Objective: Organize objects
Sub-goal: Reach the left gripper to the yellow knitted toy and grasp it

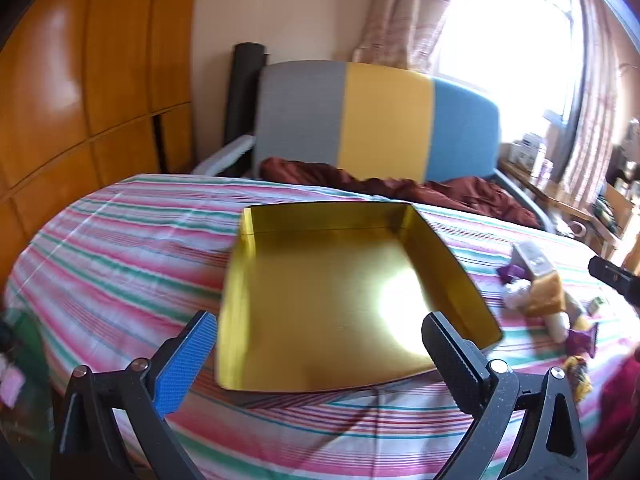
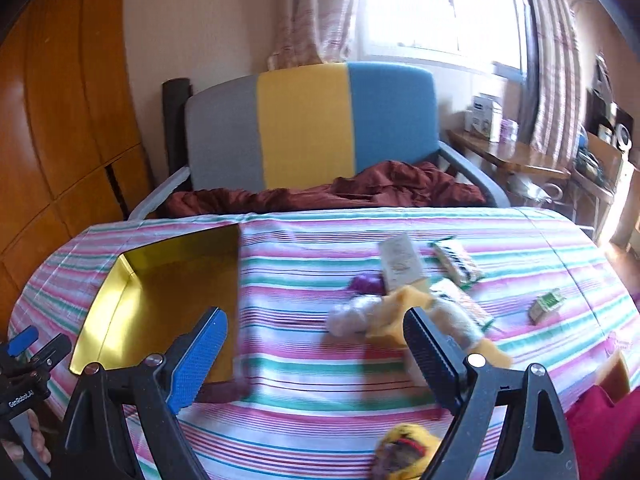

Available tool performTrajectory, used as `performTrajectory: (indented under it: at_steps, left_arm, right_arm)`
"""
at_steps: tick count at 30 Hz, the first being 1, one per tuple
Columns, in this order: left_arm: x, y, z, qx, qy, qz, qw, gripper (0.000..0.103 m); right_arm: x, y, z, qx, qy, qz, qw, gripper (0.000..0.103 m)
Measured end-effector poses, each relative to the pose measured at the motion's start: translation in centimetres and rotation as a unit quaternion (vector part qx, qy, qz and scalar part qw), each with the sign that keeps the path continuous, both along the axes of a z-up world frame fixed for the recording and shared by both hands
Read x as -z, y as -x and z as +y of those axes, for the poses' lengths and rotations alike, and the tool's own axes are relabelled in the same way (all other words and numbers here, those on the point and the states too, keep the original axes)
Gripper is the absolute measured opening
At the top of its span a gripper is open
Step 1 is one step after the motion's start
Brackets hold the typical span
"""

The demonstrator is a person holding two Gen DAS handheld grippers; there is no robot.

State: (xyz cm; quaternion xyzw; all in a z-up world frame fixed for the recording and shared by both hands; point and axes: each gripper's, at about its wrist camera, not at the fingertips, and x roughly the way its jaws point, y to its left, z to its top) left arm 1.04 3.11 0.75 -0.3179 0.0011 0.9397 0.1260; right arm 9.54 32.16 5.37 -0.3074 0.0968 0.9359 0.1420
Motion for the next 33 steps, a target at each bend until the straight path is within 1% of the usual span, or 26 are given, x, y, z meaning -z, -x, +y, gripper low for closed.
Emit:
performTrajectory:
  at_steps: [2, 5, 9, 12, 15, 16, 17, 18, 20, 21, 22, 25, 31, 33]
  left_arm:
    - [0.0, 0.1, 0.9, 0.023, -0.005, -0.006, 0.9997, 0.103]
    - [0.1, 0.0, 2.6, 0.06, -0.011, -0.011, 0.998, 0.103]
    - [0.3, -0.3, 5.2, 0.128, -0.029, -0.026, 0.991, 0.103]
    - [0.7, -0.4, 7.8, 0.177, -0.033, -0.051, 0.9824, 0.103]
    - [1.2, -1.0, 11.2, 0.231, -0.033, -0.08, 0.9692, 0.103]
    - [1.3, -1.3, 12.3, 0.249, -0.031, -0.085, 0.9644, 0.103]
    - [1.5, -1.8, 13.2, 0.264, -0.027, -0.09, 0.96, 0.103]
    - [1.9, -2.3, 14.6, 0.286, -0.021, -0.099, 0.9527, 0.103]
    - [2.4, -2.9, 16.5, 0.314, -0.011, -0.109, 0.9432, 0.103]
    - [2.7, -3.4, 17.8, 0.333, -0.005, -0.113, 0.9363, 0.103]
    - [2.9, -3.4, 18.5, 0.344, -0.001, -0.117, 0.9316, 0.103]
    - [3.8, -4.0, 21.1, 0.378, 0.008, -0.13, 0.9166, 0.103]
    - [5.8, -5.0, 25.9, 0.428, 0.017, -0.154, 0.8903, 0.102]
    - [6.3, -5.4, 27.5, 0.437, 0.023, -0.156, 0.8854, 0.097]
  right_arm:
    - [0.0, -1.1, 2.3, 0.024, 0.014, -0.001, 1.0, 0.091]
    - [0.3, -2.8, 6.4, 0.068, 0.055, -0.001, 0.996, 0.091]
    - [0.8, -5.3, 11.5, 0.138, 0.101, 0.013, 0.985, 0.092]
    - [1.4, -6.5, 13.5, 0.168, 0.121, 0.022, 0.978, 0.092]
    - [2.4, -7.3, 14.6, 0.185, 0.132, 0.026, 0.973, 0.092]
    - [2.8, -7.4, 14.8, 0.188, 0.143, 0.025, 0.971, 0.092]
    - [3.3, -7.4, 15.3, 0.187, 0.162, 0.027, 0.969, 0.092]
    - [3.8, -7.6, 15.8, 0.187, 0.187, 0.032, 0.964, 0.092]
    - [4.5, -8.0, 16.5, 0.196, 0.215, 0.037, 0.956, 0.093]
    - [4.9, -8.3, 16.9, 0.2, 0.231, 0.042, 0.951, 0.093]
    - [5.1, -8.5, 17.2, 0.202, 0.241, 0.047, 0.948, 0.093]
    - [5.2, -8.9, 17.3, 0.199, 0.254, 0.065, 0.944, 0.093]
    - [5.3, -8.9, 17.5, 0.194, 0.265, 0.074, 0.941, 0.093]
    - [5.5, -9.0, 17.7, 0.196, 0.271, 0.076, 0.939, 0.093]
